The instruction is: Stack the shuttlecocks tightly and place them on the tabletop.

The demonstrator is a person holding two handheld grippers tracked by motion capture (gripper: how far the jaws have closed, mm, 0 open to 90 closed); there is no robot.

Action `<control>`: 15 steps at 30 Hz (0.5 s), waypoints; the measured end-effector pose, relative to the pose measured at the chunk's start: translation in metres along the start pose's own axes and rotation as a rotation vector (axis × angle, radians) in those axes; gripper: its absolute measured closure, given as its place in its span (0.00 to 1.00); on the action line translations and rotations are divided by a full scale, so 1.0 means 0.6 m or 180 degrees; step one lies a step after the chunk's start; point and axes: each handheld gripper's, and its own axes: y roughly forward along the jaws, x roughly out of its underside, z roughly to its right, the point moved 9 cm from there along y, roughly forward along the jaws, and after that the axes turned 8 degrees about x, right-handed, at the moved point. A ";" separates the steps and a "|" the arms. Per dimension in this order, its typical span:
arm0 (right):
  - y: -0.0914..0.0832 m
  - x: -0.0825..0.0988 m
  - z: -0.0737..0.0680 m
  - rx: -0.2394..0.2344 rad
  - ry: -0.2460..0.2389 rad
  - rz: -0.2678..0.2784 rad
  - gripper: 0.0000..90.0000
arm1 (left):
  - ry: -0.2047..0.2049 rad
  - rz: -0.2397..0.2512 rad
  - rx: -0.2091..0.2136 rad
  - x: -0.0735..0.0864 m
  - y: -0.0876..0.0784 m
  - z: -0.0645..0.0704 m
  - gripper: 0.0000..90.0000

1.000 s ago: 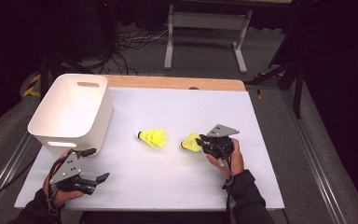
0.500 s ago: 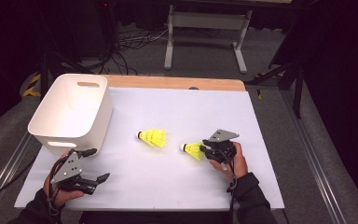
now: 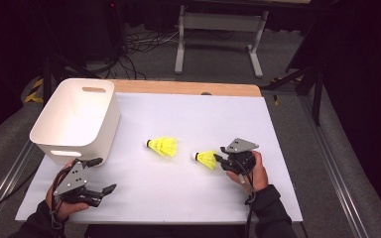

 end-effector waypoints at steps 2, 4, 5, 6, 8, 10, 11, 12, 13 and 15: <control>-0.006 0.000 0.003 0.0029 0.0014 0.0017 0.67 | -0.0007 0.0005 -0.0004 0.000 -0.001 -0.001 0.08; -0.016 -0.001 0.004 0.0016 0.0047 0.0061 0.65 | 0.0001 0.0004 0.0000 0.000 -0.001 0.000 0.08; -0.021 -0.001 0.004 0.0014 0.0061 0.0086 0.63 | 0.0002 0.0006 -0.0003 -0.001 -0.001 0.000 0.08; -0.026 -0.001 0.003 0.0007 0.0072 0.0109 0.61 | 0.0002 0.0008 -0.0007 -0.001 -0.001 -0.001 0.08; -0.037 -0.001 -0.001 -0.0012 0.0075 0.0182 0.61 | -0.0004 0.0016 -0.0019 -0.001 -0.001 -0.001 0.08; -0.041 -0.001 -0.003 -0.0019 0.0088 0.0213 0.62 | -0.0005 0.0016 -0.0021 -0.001 -0.001 -0.002 0.08; -0.046 -0.002 -0.006 -0.0037 0.0087 0.0248 0.61 | -0.0014 0.0018 -0.0019 -0.001 -0.001 -0.002 0.08; -0.050 -0.003 -0.013 -0.0076 0.0078 0.0286 0.59 | -0.0011 0.0019 -0.0020 -0.001 -0.001 -0.002 0.08; -0.053 -0.003 -0.018 -0.0097 0.0063 0.0285 0.57 | -0.0010 0.0022 -0.0023 -0.002 -0.001 -0.002 0.08; -0.055 0.000 -0.025 -0.0119 0.0047 0.0266 0.53 | -0.0009 0.0025 -0.0026 -0.002 -0.001 -0.001 0.08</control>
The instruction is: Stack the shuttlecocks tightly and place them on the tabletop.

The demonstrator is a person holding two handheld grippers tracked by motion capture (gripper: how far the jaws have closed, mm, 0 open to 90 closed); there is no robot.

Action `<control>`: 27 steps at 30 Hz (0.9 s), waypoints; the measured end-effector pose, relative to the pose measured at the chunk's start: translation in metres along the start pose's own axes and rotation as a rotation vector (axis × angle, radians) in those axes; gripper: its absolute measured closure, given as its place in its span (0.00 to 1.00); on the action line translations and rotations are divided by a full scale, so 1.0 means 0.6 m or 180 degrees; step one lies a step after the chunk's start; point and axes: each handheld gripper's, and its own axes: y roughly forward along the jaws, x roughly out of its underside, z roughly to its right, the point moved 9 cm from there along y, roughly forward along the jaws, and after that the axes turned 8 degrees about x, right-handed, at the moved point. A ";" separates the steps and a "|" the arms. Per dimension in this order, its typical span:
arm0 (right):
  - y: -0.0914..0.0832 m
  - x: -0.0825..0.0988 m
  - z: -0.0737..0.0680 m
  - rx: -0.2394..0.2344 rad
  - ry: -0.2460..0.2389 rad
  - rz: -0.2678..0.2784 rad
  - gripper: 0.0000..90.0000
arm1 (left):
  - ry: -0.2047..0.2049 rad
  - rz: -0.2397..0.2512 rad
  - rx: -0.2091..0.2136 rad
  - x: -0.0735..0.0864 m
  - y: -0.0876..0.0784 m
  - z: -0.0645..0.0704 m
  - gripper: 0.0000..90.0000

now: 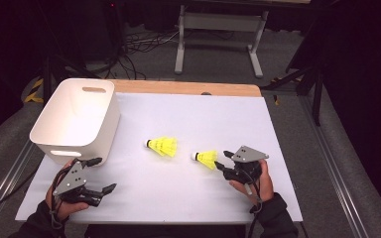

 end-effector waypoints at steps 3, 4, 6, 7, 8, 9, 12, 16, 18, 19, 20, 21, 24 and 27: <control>-0.003 0.003 -0.008 -0.0019 -0.0018 0.0006 0.49 | -0.0014 0.0012 -0.0006 -0.001 0.000 0.001 0.08; -0.003 0.005 -0.010 -0.0026 0.0002 0.0016 0.48 | -0.0013 0.0014 -0.0010 -0.001 0.000 0.000 0.08; -0.003 0.007 -0.017 -0.0115 0.0023 0.0019 0.43 | -0.0018 0.0015 -0.0008 -0.001 0.000 0.001 0.08; -0.001 0.010 -0.022 -0.0123 0.0014 -0.0008 0.37 | -0.0014 0.0017 -0.0007 -0.001 0.000 0.001 0.08; 0.001 0.011 -0.024 -0.0128 0.0010 -0.0022 0.36 | -0.0005 0.0015 -0.0004 -0.001 0.000 0.000 0.08; 0.002 0.010 -0.026 -0.0140 0.0012 -0.0021 0.35 | -0.0010 0.0017 -0.0006 -0.001 0.000 0.000 0.08; 0.009 0.010 -0.037 -0.0183 0.0011 -0.0032 0.30 | -0.0010 0.0014 -0.0008 -0.001 -0.001 -0.001 0.07; 0.017 0.014 -0.043 -0.0219 -0.0015 -0.0089 0.30 | -0.0010 0.0017 -0.0008 -0.002 -0.001 0.000 0.07; 0.023 0.017 -0.045 -0.0221 -0.0021 -0.0133 0.32 | -0.0002 0.0013 -0.0004 -0.002 -0.001 0.000 0.07; 0.026 0.019 -0.046 -0.0247 -0.0036 -0.0147 0.39 | -0.0002 0.0016 -0.0007 -0.002 -0.001 0.000 0.07; 0.026 0.019 -0.046 -0.0247 -0.0036 -0.0147 0.39 | 0.0001 0.0008 -0.0003 -0.002 -0.001 0.000 0.07; 0.028 0.019 -0.047 -0.0276 -0.0040 -0.0130 0.45 | 0.0003 0.0011 -0.0006 -0.002 0.000 0.000 0.07; 0.030 0.020 -0.050 -0.0292 -0.0075 -0.0132 0.56 | 0.0004 0.0003 -0.0003 -0.002 0.001 0.001 0.07; 0.033 0.019 -0.052 -0.0325 -0.0086 -0.0129 0.62 | 0.0006 -0.0001 0.0001 -0.001 0.001 0.001 0.07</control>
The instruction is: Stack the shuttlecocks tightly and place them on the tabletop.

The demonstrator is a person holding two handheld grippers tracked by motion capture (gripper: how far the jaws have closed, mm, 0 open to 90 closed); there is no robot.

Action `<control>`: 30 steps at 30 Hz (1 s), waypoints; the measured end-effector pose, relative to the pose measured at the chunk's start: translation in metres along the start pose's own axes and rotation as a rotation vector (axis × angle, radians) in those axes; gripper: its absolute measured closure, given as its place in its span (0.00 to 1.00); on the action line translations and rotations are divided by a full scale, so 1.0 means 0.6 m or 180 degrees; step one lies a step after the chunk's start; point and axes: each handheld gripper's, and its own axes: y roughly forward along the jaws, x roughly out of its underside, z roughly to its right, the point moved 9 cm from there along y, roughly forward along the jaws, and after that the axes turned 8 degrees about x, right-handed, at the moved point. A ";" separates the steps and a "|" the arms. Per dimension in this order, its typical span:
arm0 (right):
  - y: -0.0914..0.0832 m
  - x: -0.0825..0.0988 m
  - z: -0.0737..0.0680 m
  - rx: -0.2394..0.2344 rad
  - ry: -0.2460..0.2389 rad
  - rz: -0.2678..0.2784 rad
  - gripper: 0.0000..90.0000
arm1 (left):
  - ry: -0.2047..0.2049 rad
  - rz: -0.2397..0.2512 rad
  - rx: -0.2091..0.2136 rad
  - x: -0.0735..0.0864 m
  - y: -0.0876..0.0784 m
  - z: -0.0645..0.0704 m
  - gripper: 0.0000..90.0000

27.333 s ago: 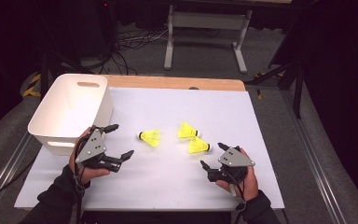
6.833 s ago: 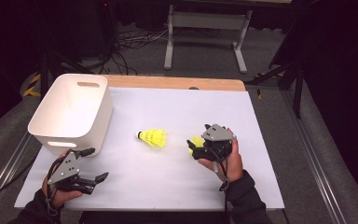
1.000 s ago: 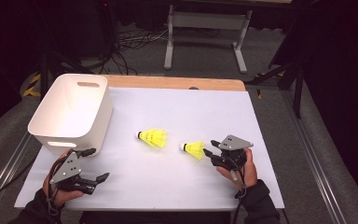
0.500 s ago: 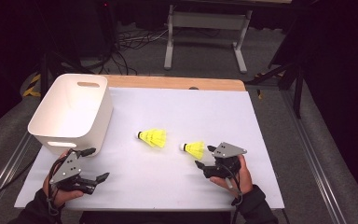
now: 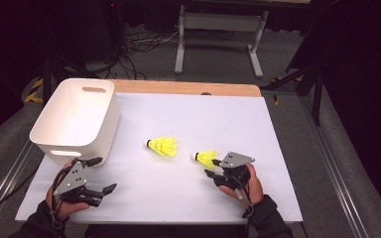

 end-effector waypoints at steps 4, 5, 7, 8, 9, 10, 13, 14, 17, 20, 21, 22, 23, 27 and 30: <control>0.005 -0.002 -0.006 -0.0053 -0.0029 -0.0007 0.76 | 0.0007 -0.0002 -0.0004 0.000 0.000 0.000 0.07; 0.005 -0.002 -0.006 -0.0049 -0.0037 -0.0015 0.78 | 0.0006 -0.0002 -0.0003 0.000 0.000 0.000 0.07; 0.007 -0.002 -0.007 -0.0056 -0.0048 -0.0025 0.82 | 0.0003 -0.0004 -0.0003 0.000 0.000 0.000 0.07; 0.007 -0.002 -0.007 -0.0055 -0.0052 -0.0030 0.85 | 0.0003 -0.0005 0.0001 0.000 0.000 0.000 0.07; 0.007 -0.002 -0.007 -0.0054 -0.0060 -0.0031 0.87 | 0.0009 -0.0009 0.0000 0.000 0.000 0.000 0.07; 0.007 -0.003 -0.008 -0.0060 -0.0066 -0.0023 0.89 | 0.0012 -0.0019 0.0001 0.001 0.000 0.000 0.07; 0.008 -0.002 -0.008 -0.0073 -0.0076 -0.0029 0.97 | 0.0020 -0.0020 0.0001 0.001 0.001 0.001 0.07; 0.009 -0.001 -0.009 -0.0059 -0.0084 -0.0038 0.98 | 0.0023 -0.0024 0.0002 0.001 0.001 0.001 0.07; 0.009 -0.002 -0.009 -0.0039 -0.0108 -0.0032 1.00 | 0.0020 -0.0021 0.0005 0.001 0.001 0.001 0.07; 0.008 -0.003 -0.009 -0.0037 -0.0116 -0.0021 1.00 | 0.0013 -0.0015 0.0000 0.001 0.001 0.000 0.07; 0.007 -0.004 -0.009 -0.0030 -0.0127 -0.0012 1.00 | 0.0014 -0.0012 -0.0002 0.000 0.000 0.000 0.08; 0.007 -0.004 -0.009 -0.0022 -0.0128 -0.0003 1.00 | 0.0012 -0.0017 0.0004 0.001 0.000 0.000 0.08; 0.006 -0.005 -0.008 -0.0017 -0.0129 0.0000 1.00 | 0.0013 -0.0012 0.0002 0.001 0.000 0.000 0.08; 0.001 -0.010 -0.007 0.0015 -0.0143 0.0043 1.00 | 0.0003 -0.0008 0.0001 0.001 0.000 -0.001 0.07; -0.002 -0.012 -0.006 0.0027 -0.0144 0.0068 1.00 | 0.0006 -0.0010 0.0001 0.001 -0.001 0.000 0.07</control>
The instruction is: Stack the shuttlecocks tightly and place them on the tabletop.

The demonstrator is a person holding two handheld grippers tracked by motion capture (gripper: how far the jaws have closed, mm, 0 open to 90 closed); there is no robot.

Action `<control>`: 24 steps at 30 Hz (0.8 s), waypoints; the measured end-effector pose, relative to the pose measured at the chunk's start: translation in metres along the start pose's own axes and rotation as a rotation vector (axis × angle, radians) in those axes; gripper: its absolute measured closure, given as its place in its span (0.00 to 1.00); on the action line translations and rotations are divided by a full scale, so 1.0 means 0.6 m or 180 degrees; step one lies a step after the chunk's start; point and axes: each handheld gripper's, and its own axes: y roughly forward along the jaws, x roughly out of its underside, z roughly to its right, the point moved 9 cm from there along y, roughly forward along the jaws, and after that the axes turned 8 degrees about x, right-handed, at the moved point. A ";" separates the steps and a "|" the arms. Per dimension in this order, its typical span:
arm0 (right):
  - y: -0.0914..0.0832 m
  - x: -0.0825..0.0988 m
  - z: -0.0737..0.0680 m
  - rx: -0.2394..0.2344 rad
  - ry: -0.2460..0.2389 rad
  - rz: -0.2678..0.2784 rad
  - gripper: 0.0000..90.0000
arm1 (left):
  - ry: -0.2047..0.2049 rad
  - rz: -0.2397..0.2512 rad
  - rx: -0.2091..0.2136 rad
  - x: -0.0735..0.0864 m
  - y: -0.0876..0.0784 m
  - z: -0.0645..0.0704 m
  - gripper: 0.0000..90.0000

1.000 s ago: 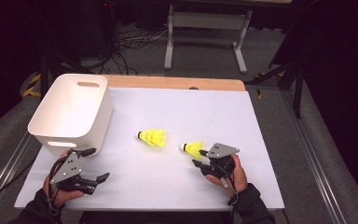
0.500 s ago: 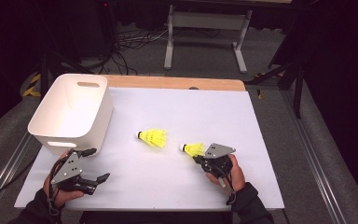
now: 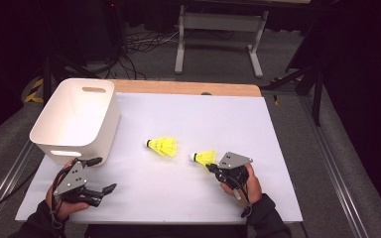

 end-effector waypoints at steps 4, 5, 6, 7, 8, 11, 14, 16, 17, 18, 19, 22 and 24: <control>-0.005 -0.002 0.003 0.0032 -0.0014 0.0030 1.00 | -0.0003 0.0003 0.0004 0.000 0.000 0.000 0.08; -0.006 -0.003 0.004 0.0039 -0.0015 0.0042 1.00 | -0.0003 0.0003 0.0001 0.000 0.000 0.000 0.08; -0.007 -0.004 0.004 0.0048 -0.0016 0.0050 1.00 | -0.0002 0.0004 0.0004 0.000 0.000 0.000 0.07; -0.010 -0.005 0.006 0.0055 -0.0014 0.0065 1.00 | 0.0001 0.0002 0.0001 0.000 0.000 0.000 0.08; -0.010 -0.005 0.006 0.0060 -0.0016 0.0067 1.00 | -0.0004 0.0003 0.0001 0.000 0.000 0.000 0.08; -0.012 -0.006 0.007 0.0067 -0.0016 0.0081 1.00 | -0.0005 0.0006 0.0004 0.000 0.000 0.000 0.08; -0.014 -0.007 0.008 0.0068 -0.0016 0.0092 1.00 | 0.0002 0.0003 0.0008 0.000 0.000 0.000 0.07; -0.016 -0.009 0.009 0.0077 -0.0016 0.0108 1.00 | 0.0000 0.0004 0.0009 0.000 0.000 0.000 0.07; -0.017 -0.009 0.010 0.0085 -0.0015 0.0115 1.00 | 0.0000 0.0004 0.0009 0.000 0.000 0.000 0.07; -0.018 -0.010 0.010 0.0088 -0.0008 0.0126 1.00 | 0.0001 0.0004 0.0009 0.000 0.000 0.000 0.07; -0.019 -0.011 0.010 0.0095 -0.0011 0.0133 1.00 | -0.0001 0.0002 0.0009 0.000 0.000 0.000 0.08; -0.022 -0.013 0.011 0.0098 -0.0010 0.0159 1.00 | 0.0005 -0.0001 0.0009 0.000 0.000 0.000 0.08; -0.024 -0.015 0.012 0.0110 -0.0004 0.0172 1.00 | 0.0005 -0.0002 0.0007 0.000 0.000 0.000 0.08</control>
